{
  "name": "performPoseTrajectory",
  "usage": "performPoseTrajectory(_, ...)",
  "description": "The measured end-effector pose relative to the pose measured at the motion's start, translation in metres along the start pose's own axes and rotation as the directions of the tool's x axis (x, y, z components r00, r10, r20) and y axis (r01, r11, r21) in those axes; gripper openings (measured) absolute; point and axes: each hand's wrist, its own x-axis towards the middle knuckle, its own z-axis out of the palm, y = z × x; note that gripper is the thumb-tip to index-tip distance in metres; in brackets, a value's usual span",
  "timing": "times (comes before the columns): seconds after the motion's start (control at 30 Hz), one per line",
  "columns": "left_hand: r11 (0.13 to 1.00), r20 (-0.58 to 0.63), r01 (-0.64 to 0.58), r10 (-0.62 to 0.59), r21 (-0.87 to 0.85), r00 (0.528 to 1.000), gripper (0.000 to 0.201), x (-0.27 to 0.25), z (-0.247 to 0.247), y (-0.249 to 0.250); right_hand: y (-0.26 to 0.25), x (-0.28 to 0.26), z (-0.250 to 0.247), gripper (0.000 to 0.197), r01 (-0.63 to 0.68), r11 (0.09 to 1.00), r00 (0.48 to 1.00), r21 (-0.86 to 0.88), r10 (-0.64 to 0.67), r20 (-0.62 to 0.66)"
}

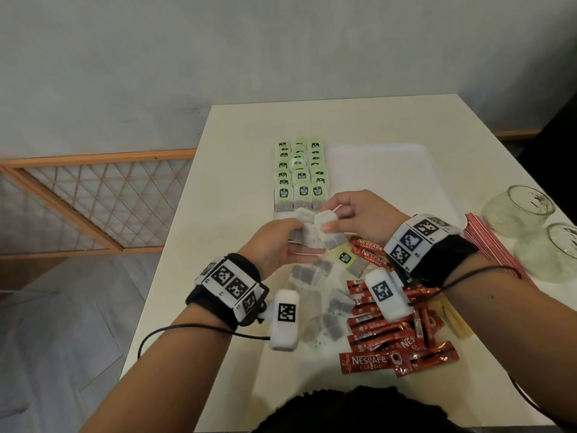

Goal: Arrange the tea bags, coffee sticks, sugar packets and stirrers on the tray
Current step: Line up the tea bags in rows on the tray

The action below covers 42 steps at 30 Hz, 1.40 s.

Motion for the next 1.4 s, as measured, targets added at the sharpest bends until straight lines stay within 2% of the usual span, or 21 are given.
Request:
performPoseTrajectory(0.03,0.998,0.039,0.01,-0.008,-0.063,0.999,0.036,0.002,0.001,0.001,0.002,0.004,-0.001,0.018,-0.011,1.0,1.0,-0.019,0.011,-0.022)
performPoseTrajectory(0.07,0.999,0.067,-0.01,0.014,-0.053,0.998,0.038,0.003,0.001,0.001,0.002,0.006,-0.003,0.018,-0.021,1.0,0.999,-0.017,0.02,-0.036)
performPoseTrajectory(0.13,0.992,0.081,-0.107,0.101,0.063,0.992,0.033,0.006,0.001,-0.001,0.002,0.01,-0.004,0.015,-0.027,1.0,0.998,0.009,0.027,-0.059)
performPoseTrajectory(0.23,0.96,-0.063,-0.236,0.248,0.152,0.967,0.025,0.013,-0.001,-0.003,0.006,0.019,-0.005,0.014,-0.029,0.998,0.984,-0.046,0.021,-0.178)
performPoseTrajectory(0.33,0.933,-0.199,-0.309,0.343,0.183,0.918,0.025,0.023,0.0,-0.002,0.009,0.027,-0.006,0.02,-0.082,0.993,0.959,-0.082,0.056,-0.276)
performPoseTrajectory(0.4,0.914,-0.208,-0.344,0.388,0.216,0.898,0.022,0.026,0.007,-0.002,0.01,0.029,-0.002,0.021,-0.102,0.994,0.959,-0.05,0.085,-0.269)
performPoseTrajectory(0.47,0.887,-0.166,-0.384,0.432,0.258,0.886,0.014,0.028,0.013,-0.004,0.01,0.032,0.003,0.02,-0.106,0.994,0.965,0.006,0.105,-0.239)
performPoseTrajectory(0.57,0.867,-0.128,-0.409,0.457,0.284,0.88,0.011,0.03,0.018,-0.004,0.006,0.034,0.007,0.022,-0.1,0.977,0.966,0.19,0.141,-0.215)
performPoseTrajectory(0.63,0.846,-0.128,-0.417,0.478,0.331,0.869,0.013,0.033,0.017,-0.003,0.0,0.034,0.007,0.032,-0.116,0.956,0.967,0.269,0.171,-0.19)
performPoseTrajectory(0.7,0.842,-0.153,-0.405,0.48,0.357,0.864,0.013,0.036,0.014,-0.001,-0.006,0.033,0.006,0.037,-0.13,0.942,0.971,0.309,0.184,-0.153)
performPoseTrajectory(0.77,0.848,-0.169,-0.397,0.474,0.351,0.864,0.013,0.037,0.012,0.003,-0.008,0.032,0.004,0.023,-0.097,0.949,0.976,0.299,0.15,-0.158)
performPoseTrajectory(0.87,0.842,-0.172,-0.392,0.477,0.371,0.862,0.02,0.04,0.006,0.006,-0.003,0.032,0.001,0.015,-0.019,0.998,0.974,0.067,0.033,-0.225)
performPoseTrajectory(0.93,0.838,-0.168,-0.385,0.475,0.387,0.864,0.02,0.041,0.004,0.007,-0.001,0.033,0.001,0.012,0.017,1.0,0.97,-0.003,-0.017,-0.243)
performPoseTrajectory(1.07,0.879,-0.184,-0.369,0.433,0.302,0.882,0.015,0.042,-0.001,0.009,0.001,0.039,0.005,0.007,0.06,0.996,0.96,0.064,-0.04,-0.277)
performPoseTrajectory(1.13,0.907,-0.201,-0.348,0.396,0.238,0.896,0.019,0.04,-0.009,0.01,0.003,0.043,0.007,0.005,0.037,0.989,0.957,0.144,0.006,-0.289)
performPoseTrajectory(1.23,0.928,-0.287,-0.313,0.362,0.202,0.887,0.03,0.039,-0.028,0.011,0.014,0.052,0.011,0.011,-0.094,0.97,0.965,0.223,0.144,-0.22)
performPoseTrajectory(1.3,0.936,-0.346,-0.291,0.345,0.197,0.873,0.031,0.039,-0.044,0.01,0.021,0.057,0.014,0.017,-0.189,0.962,0.963,0.197,0.221,-0.155)
performPoseTrajectory(1.4,0.938,-0.409,-0.287,0.343,0.193,0.846,0.027,0.038,-0.059,0.012,0.024,0.065,0.015,0.017,-0.228,0.967,0.952,0.115,0.246,-0.184)
